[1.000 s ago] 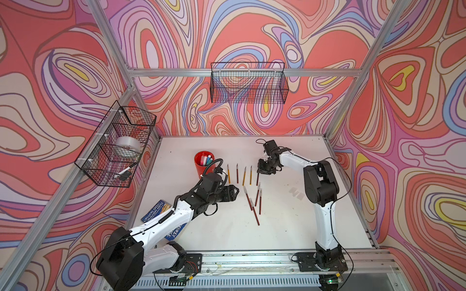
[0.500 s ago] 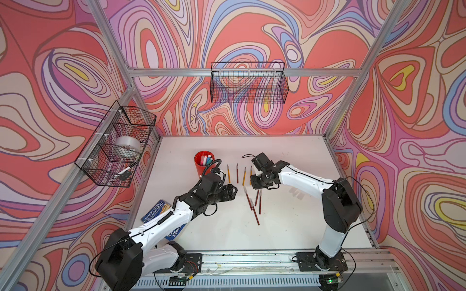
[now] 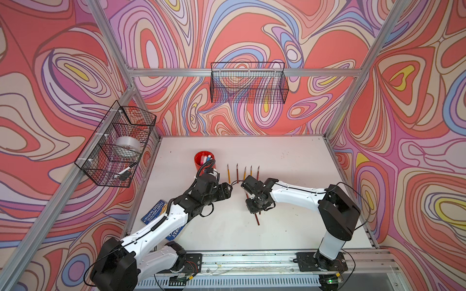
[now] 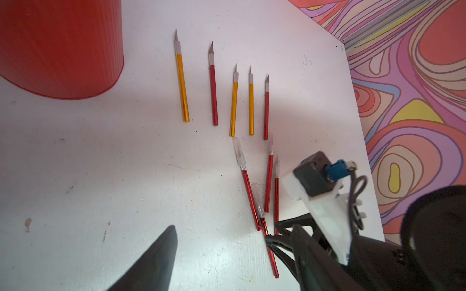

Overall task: Remove protective caps from carving knives
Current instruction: Place the carving knife at the center of the board, then pick up the carving knife from the center of the board.

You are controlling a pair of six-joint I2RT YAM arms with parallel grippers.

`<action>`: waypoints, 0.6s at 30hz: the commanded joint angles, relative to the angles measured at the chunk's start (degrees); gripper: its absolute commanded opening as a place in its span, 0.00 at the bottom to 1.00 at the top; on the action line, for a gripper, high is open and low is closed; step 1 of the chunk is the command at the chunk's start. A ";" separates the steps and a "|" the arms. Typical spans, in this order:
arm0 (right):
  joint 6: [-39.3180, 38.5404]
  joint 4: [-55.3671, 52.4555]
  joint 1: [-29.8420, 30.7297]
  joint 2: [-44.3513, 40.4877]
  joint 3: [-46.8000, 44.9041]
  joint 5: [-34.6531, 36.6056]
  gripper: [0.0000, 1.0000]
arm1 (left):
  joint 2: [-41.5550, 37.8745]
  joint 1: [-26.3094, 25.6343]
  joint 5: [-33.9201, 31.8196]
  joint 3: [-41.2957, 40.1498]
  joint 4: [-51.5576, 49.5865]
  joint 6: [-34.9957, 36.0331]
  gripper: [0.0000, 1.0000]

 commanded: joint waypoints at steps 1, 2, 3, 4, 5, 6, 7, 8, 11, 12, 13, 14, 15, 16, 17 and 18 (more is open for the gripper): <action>2.19 -0.62 0.46 2.07 -0.09 0.24 0.30 | -1.11 0.56 -1.49 -1.34 -2.06 -0.95 0.75; 2.41 -0.66 0.49 2.07 -0.25 0.31 0.30 | -1.16 0.64 -1.46 -1.44 -2.15 -1.00 0.75; 2.48 -0.54 0.47 1.93 -0.51 0.34 0.30 | -1.13 0.65 -1.56 -1.50 -2.15 -0.97 0.75; 2.62 -0.57 0.43 1.85 -0.78 0.36 0.30 | -1.14 0.73 -1.58 -1.54 -2.17 -0.95 0.75; 2.57 -0.62 0.42 1.79 -0.93 0.40 0.29 | -1.04 0.74 -1.56 -1.54 -2.15 -0.95 0.75; 2.62 -0.64 0.45 1.83 -1.09 0.38 0.29 | -0.90 0.81 -1.58 -1.50 -2.07 -0.87 0.75; 2.64 -0.49 0.47 1.76 -1.34 0.28 0.30 | -0.65 0.89 -1.52 -1.45 -2.04 -0.86 0.75; 2.75 -0.29 0.49 1.88 -1.56 0.13 0.30 | -0.46 0.91 -1.49 -1.37 -1.90 -0.86 0.75; 3.12 0.57 0.58 2.51 -2.10 -0.93 0.27 | 0.45 1.09 -0.77 -1.04 -1.28 -0.86 0.75; 3.33 0.85 0.61 2.62 -2.26 -1.34 0.26 | 0.80 1.13 -0.52 -0.94 -1.10 -0.87 0.75; 3.48 0.79 0.83 2.88 -2.43 -1.47 0.26 | 1.04 1.18 -0.37 -0.84 -1.09 -0.86 0.75; 3.55 0.69 1.06 2.86 -2.59 -1.53 0.26 | 1.30 1.13 -0.22 -0.75 -1.09 -0.86 0.75; 3.63 0.51 1.23 2.83 -2.77 -1.33 0.26 | 1.42 1.20 -0.22 -0.74 -1.09 -0.81 0.75; 3.76 0.50 1.27 2.81 -3.01 -1.27 0.24 | 1.49 1.30 -0.29 -0.83 -1.04 -0.77 0.75; 3.87 0.51 1.33 2.73 -3.31 -1.20 0.23 | 1.53 1.27 -0.34 -0.97 -1.01 -0.86 0.75; 4.02 0.51 1.37 2.78 -3.64 -1.27 0.21 | 1.57 1.26 -0.36 -1.09 -0.92 -0.90 0.75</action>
